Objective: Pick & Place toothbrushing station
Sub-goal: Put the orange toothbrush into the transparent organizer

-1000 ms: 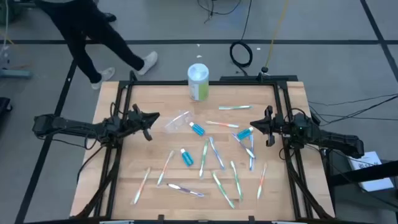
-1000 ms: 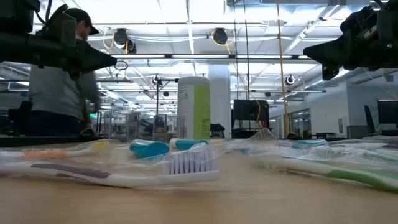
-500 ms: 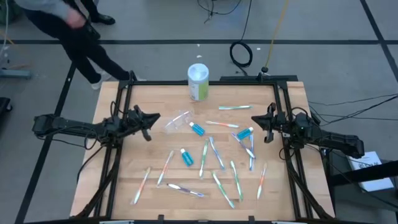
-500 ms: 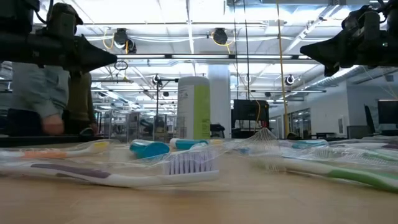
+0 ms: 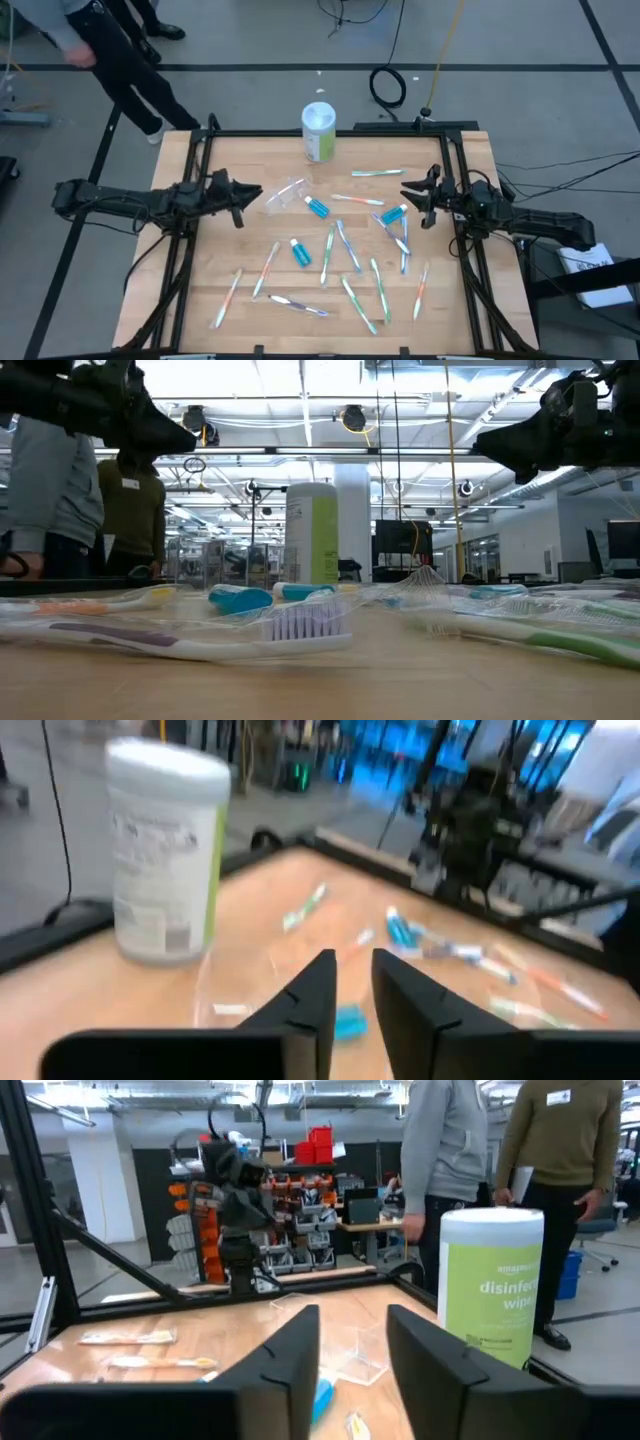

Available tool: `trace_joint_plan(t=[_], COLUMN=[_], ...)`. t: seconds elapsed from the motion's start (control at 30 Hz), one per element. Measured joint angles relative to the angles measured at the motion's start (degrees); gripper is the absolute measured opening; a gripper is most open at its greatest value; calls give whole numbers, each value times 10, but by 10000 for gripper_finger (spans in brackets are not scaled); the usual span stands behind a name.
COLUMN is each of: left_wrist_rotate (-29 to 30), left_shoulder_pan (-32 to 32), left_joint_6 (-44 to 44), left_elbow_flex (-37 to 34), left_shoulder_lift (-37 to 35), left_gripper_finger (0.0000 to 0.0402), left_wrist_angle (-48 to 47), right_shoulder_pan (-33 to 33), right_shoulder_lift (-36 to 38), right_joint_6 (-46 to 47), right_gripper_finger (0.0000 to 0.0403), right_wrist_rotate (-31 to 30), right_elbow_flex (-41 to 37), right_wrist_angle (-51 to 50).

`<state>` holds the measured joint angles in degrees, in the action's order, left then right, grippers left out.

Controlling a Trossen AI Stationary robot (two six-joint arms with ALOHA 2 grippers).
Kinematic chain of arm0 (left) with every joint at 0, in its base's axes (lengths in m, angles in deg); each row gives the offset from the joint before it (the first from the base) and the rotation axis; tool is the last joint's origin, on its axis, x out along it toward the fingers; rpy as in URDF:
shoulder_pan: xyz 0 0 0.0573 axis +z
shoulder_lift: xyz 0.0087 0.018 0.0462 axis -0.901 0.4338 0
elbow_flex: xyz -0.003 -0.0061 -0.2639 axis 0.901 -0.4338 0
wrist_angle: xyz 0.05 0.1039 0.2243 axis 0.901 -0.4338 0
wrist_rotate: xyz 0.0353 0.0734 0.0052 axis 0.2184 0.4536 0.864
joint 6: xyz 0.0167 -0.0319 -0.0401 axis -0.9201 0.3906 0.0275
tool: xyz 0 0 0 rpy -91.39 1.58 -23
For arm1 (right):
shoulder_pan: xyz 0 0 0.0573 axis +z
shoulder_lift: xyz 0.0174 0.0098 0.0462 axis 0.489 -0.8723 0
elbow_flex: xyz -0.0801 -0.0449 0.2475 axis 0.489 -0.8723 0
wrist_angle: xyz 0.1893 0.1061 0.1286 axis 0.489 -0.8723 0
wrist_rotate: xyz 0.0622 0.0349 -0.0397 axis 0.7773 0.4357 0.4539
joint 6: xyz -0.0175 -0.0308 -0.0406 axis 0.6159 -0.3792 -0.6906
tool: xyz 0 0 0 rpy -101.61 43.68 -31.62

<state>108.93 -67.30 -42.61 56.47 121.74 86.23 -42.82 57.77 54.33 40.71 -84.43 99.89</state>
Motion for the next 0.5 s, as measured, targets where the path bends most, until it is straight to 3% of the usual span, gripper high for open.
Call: trace_joint_plan(t=[0.2,0.5], left_wrist_rotate=[3,9], left_shoulder_pan=[-48,-139], left_joint_6=[34,212], left_elbow_flex=[54,59], left_shoulder_lift=[73,205], left_gripper_finger=[101,102], left_wrist_angle=[-64,-105], right_shoulder_pan=[0,0], right_shoulder_lift=[-34,-56], right_joint_6=[0,0], right_gripper_finger=[167,180], right_wrist_rotate=[0,0], right_elbow_flex=[0,0], right_wrist_angle=[-1,-1])
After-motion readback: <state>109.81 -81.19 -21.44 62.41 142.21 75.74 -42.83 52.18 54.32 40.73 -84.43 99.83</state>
